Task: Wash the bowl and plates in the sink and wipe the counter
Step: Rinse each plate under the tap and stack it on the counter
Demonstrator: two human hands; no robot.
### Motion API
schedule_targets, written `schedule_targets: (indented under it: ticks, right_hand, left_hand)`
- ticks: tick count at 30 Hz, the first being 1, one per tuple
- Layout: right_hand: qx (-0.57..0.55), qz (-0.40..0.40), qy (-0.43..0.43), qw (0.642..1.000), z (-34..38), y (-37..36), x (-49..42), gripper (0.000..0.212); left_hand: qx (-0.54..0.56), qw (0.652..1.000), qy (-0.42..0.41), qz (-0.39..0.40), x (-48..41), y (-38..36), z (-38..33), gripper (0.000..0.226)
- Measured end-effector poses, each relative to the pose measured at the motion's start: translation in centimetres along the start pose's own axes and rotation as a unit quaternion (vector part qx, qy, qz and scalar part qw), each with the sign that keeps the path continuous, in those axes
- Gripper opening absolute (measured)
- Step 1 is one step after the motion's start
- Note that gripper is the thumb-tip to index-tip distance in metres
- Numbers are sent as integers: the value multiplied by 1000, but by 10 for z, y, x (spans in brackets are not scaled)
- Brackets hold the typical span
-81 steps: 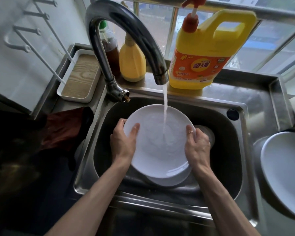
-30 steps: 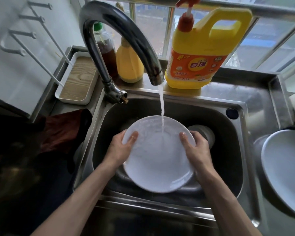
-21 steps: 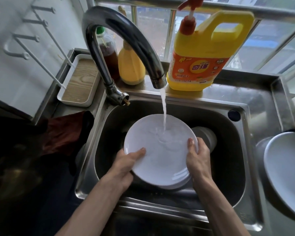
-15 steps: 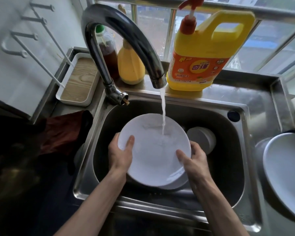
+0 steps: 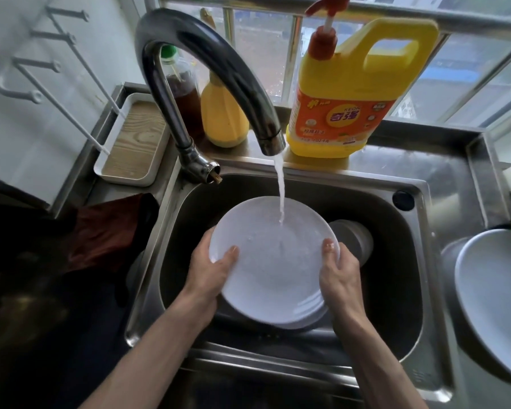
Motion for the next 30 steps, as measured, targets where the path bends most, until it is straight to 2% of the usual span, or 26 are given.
schedule_targets:
  ticks: [5,9,11,13,16,19,22,24,27,30]
  right_hand:
    - [-5,56,-28,998,-6,-4,1,19]
    - [4,93,-45,995,-2,-9,-12,23]
    - [29,110,-48,992,-1,-12,-16,24]
    - [43,106,-45,992,-2,-12,-16,23]
    - [47,30,-39,998,-6,-1,-15,25]
    - [23,-17,-36,999,-8,5,-8,23]
    - [6,-10,-42,999,-7,4,-2,18]
    - [-8,4,-50,999,-6,7,-4,18]
    - [8,39,-40,998,4,7,-14,29]
    - [23,44,-14,999,15,4,-21,20]
  left_hand:
    - [-95,993,-55,-49,-7,12,-8,22]
    - [-148,983,-82,67,-16,-1,-26,19]
    - [-169,980,-56,90,-18,-4,-25,21]
    - [-129,990,-6,58,-18,1,-18,27]
    - [-29,997,75,4,-4,5,8,46]
    - [-15,997,73,-23,11,-3,24,57]
    - [-45,994,69,-65,12,-1,30,57]
    - [-65,993,86,-45,8,1,29,55]
    - [-95,990,94,35,1,-2,20,53]
    - [-104,991,76,24,-4,2,11,56]
Point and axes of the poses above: each hand's wrist, its own x-axis away from the middle knuckle, its own y-axis out of the back of the hand, z = x × y, the point moved 9 cm from there along -x, towards the middle knuckle, and after that the axes turned 8 degrees about -x, right-handed, at the moved point
